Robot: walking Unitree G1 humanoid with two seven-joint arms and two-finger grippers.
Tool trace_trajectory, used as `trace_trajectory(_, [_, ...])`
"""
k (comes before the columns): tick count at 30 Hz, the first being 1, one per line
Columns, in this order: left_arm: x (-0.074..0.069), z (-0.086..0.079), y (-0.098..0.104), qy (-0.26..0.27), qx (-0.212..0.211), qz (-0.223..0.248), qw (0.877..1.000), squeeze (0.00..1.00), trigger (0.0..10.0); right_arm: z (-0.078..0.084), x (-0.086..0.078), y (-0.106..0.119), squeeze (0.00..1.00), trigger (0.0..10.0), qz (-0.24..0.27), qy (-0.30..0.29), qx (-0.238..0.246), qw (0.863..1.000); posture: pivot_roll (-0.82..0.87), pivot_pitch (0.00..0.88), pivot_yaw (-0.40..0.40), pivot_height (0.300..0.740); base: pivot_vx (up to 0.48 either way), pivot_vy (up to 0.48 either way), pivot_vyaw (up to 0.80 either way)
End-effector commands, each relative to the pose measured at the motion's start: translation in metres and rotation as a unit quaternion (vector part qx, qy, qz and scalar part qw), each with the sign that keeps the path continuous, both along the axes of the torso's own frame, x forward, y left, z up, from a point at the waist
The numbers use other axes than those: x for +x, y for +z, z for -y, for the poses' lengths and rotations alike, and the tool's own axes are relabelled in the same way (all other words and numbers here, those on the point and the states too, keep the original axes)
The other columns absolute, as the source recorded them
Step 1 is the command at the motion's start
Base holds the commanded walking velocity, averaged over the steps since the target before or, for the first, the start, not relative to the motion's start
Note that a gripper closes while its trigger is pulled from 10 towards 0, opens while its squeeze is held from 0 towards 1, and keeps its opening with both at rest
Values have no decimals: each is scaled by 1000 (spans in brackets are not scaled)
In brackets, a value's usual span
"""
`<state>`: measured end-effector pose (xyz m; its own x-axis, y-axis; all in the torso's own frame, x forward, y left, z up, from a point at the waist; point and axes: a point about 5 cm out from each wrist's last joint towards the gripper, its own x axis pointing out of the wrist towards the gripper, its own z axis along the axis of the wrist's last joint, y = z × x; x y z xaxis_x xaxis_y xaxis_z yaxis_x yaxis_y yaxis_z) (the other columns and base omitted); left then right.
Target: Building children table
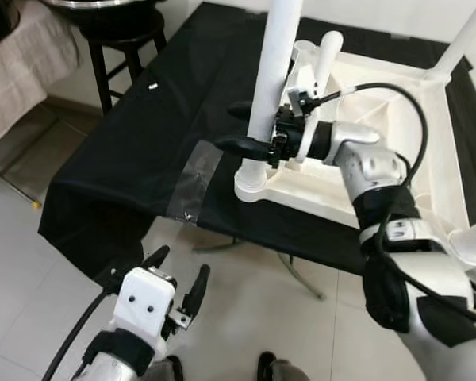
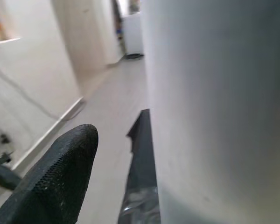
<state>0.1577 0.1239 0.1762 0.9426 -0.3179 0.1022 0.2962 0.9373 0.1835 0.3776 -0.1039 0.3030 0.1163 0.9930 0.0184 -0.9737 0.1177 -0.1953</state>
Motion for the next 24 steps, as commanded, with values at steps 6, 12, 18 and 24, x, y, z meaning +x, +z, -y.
trace_trajectory(6, [-15, 4, 2, -6, 5, -19, 1000, 0, 10000, -1, 3, 10, 0, 8824, 13, 31, -31, 999, 194, 383, -77, 740, 0, 0, 0])
trace_trajectory(12, [-21, 5, 4, -5, 4, -28, 1000, 0, 10000, 2, 3, 14, 0, 0, 13, 42, -31, 999, 192, 393, -77, 740, 0, 0, 0])
trace_trajectory(18, [-20, 6, 4, -5, 2, -29, 1000, 0, 10000, 6, 3, 15, 0, 0, 24, 34, -23, 999, 170, 392, -70, 740, 0, 0, 0])
trace_trajectory(24, [-16, 7, 3, -5, 0, -28, 1000, 0, 10000, 15, 7, 12, 0, 0, 64, -36, 9, 997, 130, 375, -83, 740, 0, 0, 0])
